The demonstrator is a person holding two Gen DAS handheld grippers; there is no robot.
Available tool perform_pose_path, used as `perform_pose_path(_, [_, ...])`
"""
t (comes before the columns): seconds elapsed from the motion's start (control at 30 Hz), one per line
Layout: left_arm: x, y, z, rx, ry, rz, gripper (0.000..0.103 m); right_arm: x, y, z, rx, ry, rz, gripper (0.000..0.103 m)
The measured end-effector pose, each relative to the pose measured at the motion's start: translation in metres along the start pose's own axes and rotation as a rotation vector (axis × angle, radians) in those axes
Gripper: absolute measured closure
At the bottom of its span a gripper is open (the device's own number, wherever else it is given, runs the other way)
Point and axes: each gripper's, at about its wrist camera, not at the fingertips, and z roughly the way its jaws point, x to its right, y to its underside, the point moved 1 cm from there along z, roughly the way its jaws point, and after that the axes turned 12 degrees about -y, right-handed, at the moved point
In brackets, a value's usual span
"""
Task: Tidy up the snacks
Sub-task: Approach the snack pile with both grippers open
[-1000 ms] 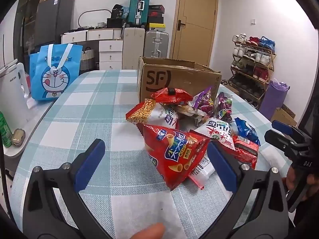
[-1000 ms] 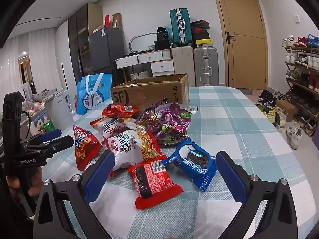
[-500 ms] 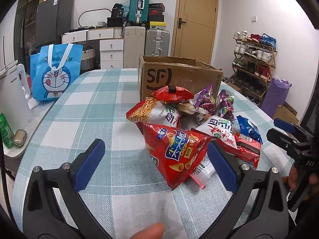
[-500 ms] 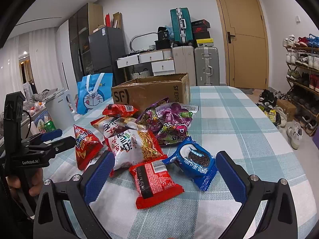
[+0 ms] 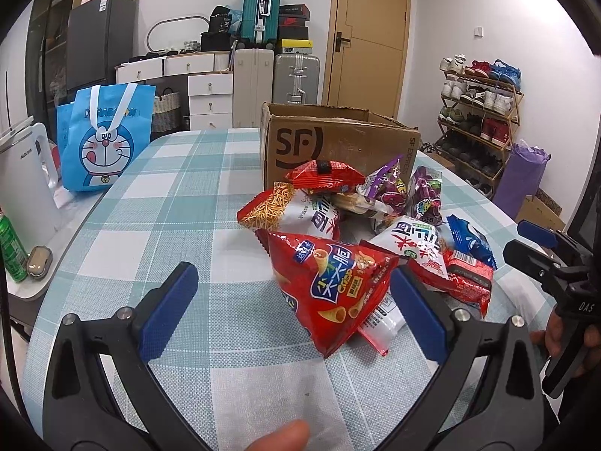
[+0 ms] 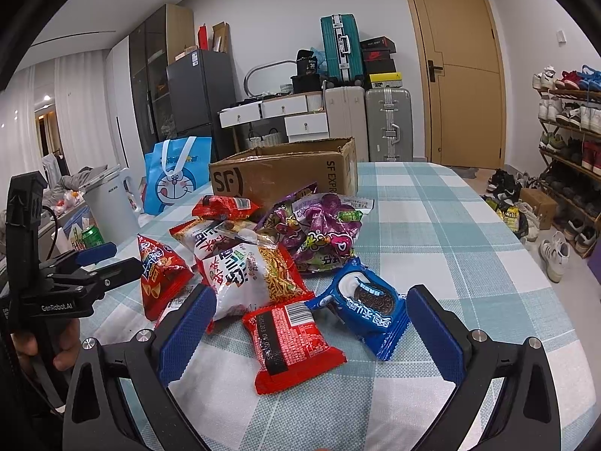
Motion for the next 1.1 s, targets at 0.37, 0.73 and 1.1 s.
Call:
perform_pose_path(0.37, [0.000, 0.000, 0.000, -0.003, -0.001, 0.008, 0.001, 0.000, 0.000, 0.002, -0.006, 0.005, 0.000, 0.000])
perform_pose_path(0.73, [-0.002, 0.001, 0.004, -0.028, 0.004, 0.017, 0.001, 0.005, -0.001, 0.006, -0.025, 0.002, 0.022, 0.000])
perform_pose_path(1.1, [0.009, -0.002, 0.014, -0.074, -0.002, 0.079, 0.001, 0.005, -0.005, 0.021, -0.131, 0.012, 0.007, 0.000])
